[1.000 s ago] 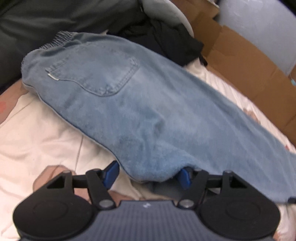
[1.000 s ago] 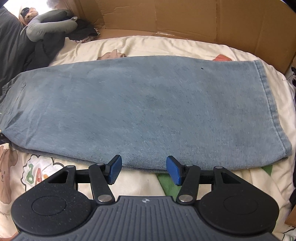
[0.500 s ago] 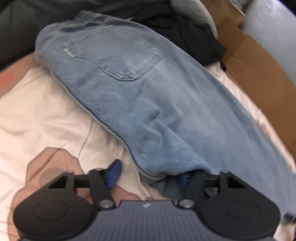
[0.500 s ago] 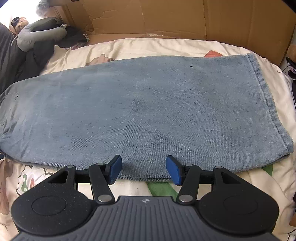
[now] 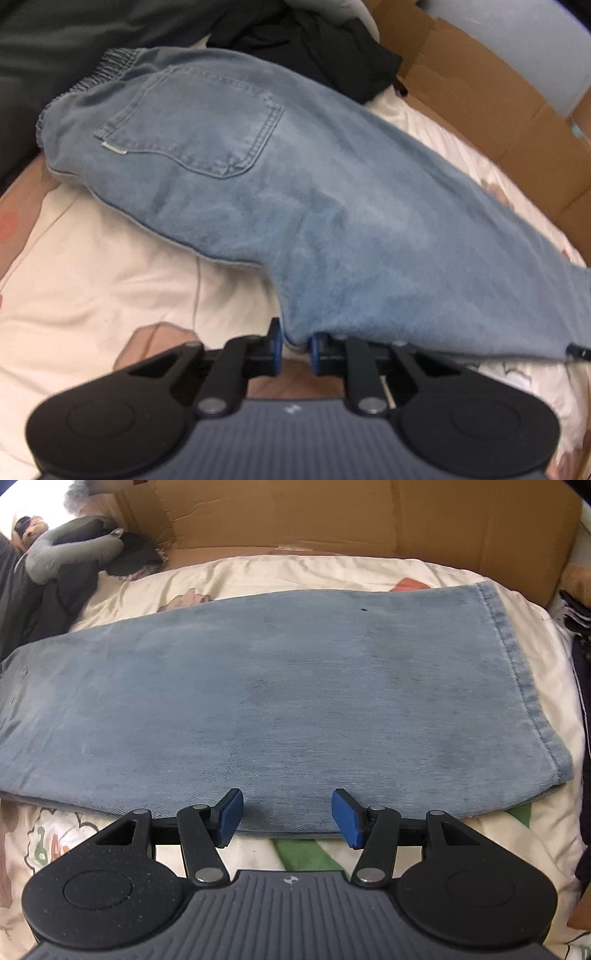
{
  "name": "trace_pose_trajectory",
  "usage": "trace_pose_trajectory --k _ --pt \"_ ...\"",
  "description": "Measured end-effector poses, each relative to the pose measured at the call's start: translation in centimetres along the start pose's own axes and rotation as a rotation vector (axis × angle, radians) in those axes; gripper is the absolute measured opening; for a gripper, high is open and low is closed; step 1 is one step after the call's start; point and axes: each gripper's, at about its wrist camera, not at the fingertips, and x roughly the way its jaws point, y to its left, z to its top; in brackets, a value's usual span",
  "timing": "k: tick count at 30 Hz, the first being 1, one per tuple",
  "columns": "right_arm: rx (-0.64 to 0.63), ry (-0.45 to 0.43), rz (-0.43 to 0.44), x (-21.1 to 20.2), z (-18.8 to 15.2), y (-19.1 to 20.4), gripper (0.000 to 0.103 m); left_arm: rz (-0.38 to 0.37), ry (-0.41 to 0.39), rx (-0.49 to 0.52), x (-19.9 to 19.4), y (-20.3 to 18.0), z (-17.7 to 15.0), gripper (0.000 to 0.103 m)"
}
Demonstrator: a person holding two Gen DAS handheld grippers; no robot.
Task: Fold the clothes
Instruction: 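Press the folded pants flat with both grippers along the leg, then pinch the pants leg hem with the right gripper while the left gripper pinches the crotch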
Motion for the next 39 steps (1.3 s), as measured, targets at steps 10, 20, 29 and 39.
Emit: trace_pose_trajectory --k 10,20,29,39 --pt "0.191 -0.059 -0.006 -2.4 -1.1 -3.1 0.06 -0.002 0.094 0.056 -1.5 -0.8 -1.6 0.012" --pt "0.424 -0.121 -0.051 -4.1 -2.9 -8.5 0.06 -0.057 -0.04 0.056 -2.5 -2.2 0.9 0.015" --pt "0.588 -0.162 -0.101 -3.7 -3.6 -12.7 0.06 -0.083 0.029 0.138 1.1 -4.0 0.8 0.015" --pt "0.723 -0.214 -0.058 -2.0 -4.0 -15.5 0.059 -0.018 0.065 0.192 4.2 -4.1 -0.2 0.006"
